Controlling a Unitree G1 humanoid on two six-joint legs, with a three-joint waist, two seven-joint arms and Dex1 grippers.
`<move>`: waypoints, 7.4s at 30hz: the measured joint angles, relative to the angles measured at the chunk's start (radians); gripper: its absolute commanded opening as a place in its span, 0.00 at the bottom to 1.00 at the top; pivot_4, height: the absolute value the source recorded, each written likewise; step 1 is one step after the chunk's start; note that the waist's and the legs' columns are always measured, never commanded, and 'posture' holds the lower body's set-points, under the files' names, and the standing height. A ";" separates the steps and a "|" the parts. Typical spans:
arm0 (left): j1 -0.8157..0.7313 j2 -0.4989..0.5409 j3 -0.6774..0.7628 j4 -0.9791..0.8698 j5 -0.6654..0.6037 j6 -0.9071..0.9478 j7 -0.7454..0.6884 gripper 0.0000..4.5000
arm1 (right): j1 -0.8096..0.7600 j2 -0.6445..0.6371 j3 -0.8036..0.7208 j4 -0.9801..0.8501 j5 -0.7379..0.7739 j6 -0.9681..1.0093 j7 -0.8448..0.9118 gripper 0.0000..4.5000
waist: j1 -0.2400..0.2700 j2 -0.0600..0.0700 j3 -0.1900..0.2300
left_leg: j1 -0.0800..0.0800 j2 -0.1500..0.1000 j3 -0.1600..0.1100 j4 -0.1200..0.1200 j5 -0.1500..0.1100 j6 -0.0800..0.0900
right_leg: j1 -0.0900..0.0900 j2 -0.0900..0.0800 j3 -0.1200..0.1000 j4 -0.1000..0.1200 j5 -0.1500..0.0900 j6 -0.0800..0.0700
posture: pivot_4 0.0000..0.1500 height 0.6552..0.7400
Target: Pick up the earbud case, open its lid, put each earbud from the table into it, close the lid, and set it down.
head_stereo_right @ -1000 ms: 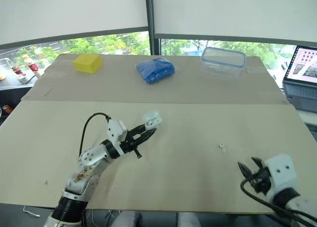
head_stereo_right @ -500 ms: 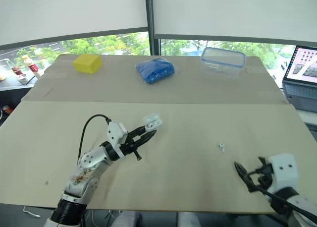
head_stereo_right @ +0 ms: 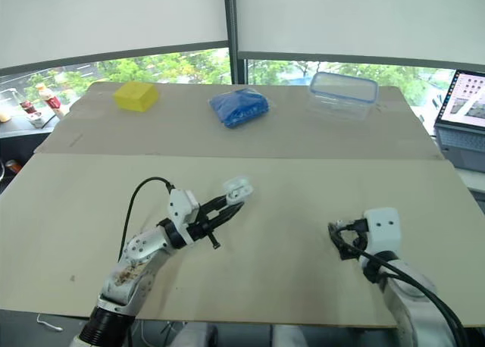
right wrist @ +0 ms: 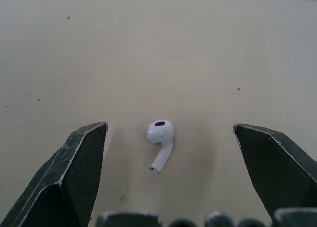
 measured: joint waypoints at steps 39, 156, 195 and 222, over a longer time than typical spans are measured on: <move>0.150 0.050 -0.020 -0.185 -0.016 0.085 0.022 0.12 | 0.093 -0.748 0.079 0.328 -0.055 -0.739 1.107 0.07 | -0.002 0.000 0.001 | 0.003 0.000 0.001 0.000 0.000 0.000 | 0.003 0.000 0.000 -0.001 0.000 0.000 | 1.00 0.36; -0.148 -0.058 -0.019 0.038 -0.143 0.200 -0.069 0.12 | -0.385 0.027 0.173 -0.262 0.201 0.081 0.207 0.08 | -0.003 -0.003 0.000 | 0.000 0.000 -0.001 0.001 0.000 0.000 | -0.001 0.000 -0.001 0.002 0.000 0.000 | 1.00 0.36; -0.154 -0.014 -0.068 0.087 -0.114 0.124 -0.236 0.12 | -0.297 -0.358 -0.127 -0.268 0.458 0.257 0.334 0.36 | 0.002 -0.001 0.001 | -0.001 -0.001 -0.001 0.001 0.000 0.000 | 0.000 0.000 -0.001 0.000 0.000 0.000 | 1.00 0.36; -0.248 -0.059 -0.157 0.235 -0.091 0.132 -0.423 0.12 | -0.387 -0.685 0.065 -0.177 0.717 0.423 0.653 0.00 | 0.004 -0.001 0.001 | -0.002 0.000 -0.001 0.001 0.000 0.000 | 0.000 0.000 -0.001 -0.002 0.000 0.000 | 1.00 0.36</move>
